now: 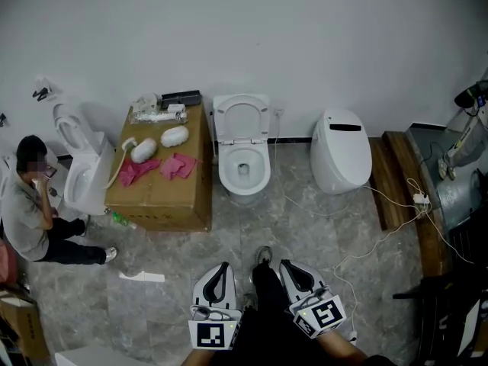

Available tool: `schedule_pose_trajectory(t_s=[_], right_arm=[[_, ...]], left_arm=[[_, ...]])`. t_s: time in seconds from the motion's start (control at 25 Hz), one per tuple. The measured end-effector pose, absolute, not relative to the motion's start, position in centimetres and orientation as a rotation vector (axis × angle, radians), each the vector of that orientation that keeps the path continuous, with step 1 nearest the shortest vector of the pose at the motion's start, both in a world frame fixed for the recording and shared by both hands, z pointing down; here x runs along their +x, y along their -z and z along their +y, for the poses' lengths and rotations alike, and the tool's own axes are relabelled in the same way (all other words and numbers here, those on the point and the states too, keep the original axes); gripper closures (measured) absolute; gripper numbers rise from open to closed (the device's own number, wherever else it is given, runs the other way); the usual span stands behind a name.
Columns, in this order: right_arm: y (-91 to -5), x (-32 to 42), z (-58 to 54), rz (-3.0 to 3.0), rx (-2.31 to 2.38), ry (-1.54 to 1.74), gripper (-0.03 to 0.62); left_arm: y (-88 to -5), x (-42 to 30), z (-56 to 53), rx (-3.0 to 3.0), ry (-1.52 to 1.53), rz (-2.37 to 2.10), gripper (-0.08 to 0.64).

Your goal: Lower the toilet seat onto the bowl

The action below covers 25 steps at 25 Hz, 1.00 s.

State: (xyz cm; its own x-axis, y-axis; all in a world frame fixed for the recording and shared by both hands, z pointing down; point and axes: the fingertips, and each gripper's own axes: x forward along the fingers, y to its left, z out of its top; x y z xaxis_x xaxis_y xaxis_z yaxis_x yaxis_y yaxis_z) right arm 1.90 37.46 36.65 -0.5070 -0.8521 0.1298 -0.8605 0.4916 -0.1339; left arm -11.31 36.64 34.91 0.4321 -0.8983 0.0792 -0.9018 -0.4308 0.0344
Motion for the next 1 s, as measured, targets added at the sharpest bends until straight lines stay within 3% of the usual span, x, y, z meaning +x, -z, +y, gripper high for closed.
schedule_pose_trajectory(t_s=[0.6,1.0], right_arm=[[-36.2,5.2,12.7,-2.709,1.437,-0.268,0.569],[-36.6,7.2,0.4,-2.694,1.356,-0.275,0.571]], left_arm=[[-34.6,-8.5,12.6,2.529,-0.042,-1.685,0.551],[-35.7,-6.8,1.5,2.515,-0.219,-1.678,0.551]])
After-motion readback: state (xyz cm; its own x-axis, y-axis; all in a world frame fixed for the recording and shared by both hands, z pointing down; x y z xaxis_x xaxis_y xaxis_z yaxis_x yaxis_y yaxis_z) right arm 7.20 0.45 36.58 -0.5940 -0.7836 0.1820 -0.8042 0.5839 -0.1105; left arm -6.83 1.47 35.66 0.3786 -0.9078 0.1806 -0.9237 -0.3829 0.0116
